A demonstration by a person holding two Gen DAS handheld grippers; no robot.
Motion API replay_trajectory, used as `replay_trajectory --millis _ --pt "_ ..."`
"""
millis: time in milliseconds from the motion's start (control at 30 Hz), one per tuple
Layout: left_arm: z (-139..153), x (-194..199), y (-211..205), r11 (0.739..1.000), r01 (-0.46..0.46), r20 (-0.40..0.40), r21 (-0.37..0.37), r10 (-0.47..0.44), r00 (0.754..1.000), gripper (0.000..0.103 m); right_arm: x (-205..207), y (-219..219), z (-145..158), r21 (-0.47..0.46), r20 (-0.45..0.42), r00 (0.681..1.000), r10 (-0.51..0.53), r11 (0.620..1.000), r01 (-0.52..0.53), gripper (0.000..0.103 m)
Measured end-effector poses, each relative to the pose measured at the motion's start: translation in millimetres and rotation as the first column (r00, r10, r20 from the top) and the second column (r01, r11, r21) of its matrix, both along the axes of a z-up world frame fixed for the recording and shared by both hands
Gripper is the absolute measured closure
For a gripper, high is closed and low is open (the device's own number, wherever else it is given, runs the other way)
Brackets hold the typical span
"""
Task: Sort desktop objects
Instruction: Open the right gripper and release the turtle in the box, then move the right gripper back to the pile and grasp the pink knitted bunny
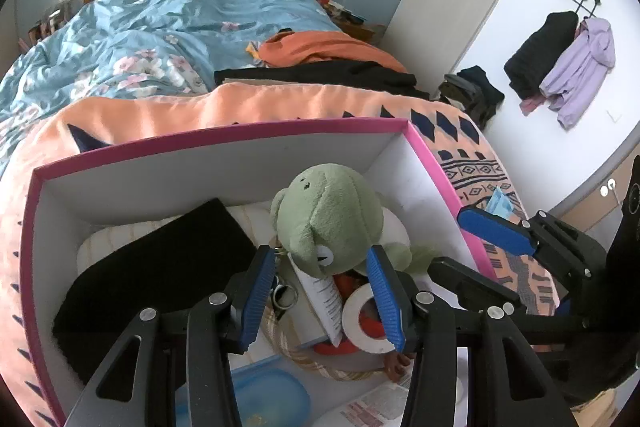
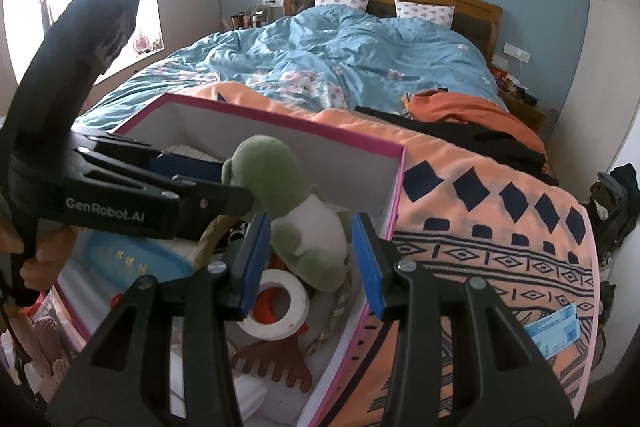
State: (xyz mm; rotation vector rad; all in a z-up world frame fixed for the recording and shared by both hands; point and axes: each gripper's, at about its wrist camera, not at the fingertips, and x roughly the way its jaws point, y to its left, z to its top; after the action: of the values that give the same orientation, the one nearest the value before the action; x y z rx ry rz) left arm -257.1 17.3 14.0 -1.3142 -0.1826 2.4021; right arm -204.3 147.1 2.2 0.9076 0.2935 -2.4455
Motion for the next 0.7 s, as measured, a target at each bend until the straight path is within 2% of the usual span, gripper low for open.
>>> replay_trajectory --millis 233,400,700 --pt "16.1 23.6 -3.8 1.000 -0.008 -0.073 -0.009 0.008 0.997 0.050 6.2 11.6 2.8 -0.074 0.024 1.000 0.007 0.997 -0.005 0.058" --pt "36.8 56.3 -12.4 1.000 -0.003 -0.127 0.024 0.006 0.992 0.043 22.8 19.2 13.9 -0.134 0.026 0.999 0.033 0.991 -0.030 0.058" --pt "64.6 118.3 -38.6 0.997 -0.015 -0.156 0.075 0.026 0.987 0.038 73.0 28.2 45.7 -0.237 0.000 0.994 0.112 0.965 -0.109 0.056"
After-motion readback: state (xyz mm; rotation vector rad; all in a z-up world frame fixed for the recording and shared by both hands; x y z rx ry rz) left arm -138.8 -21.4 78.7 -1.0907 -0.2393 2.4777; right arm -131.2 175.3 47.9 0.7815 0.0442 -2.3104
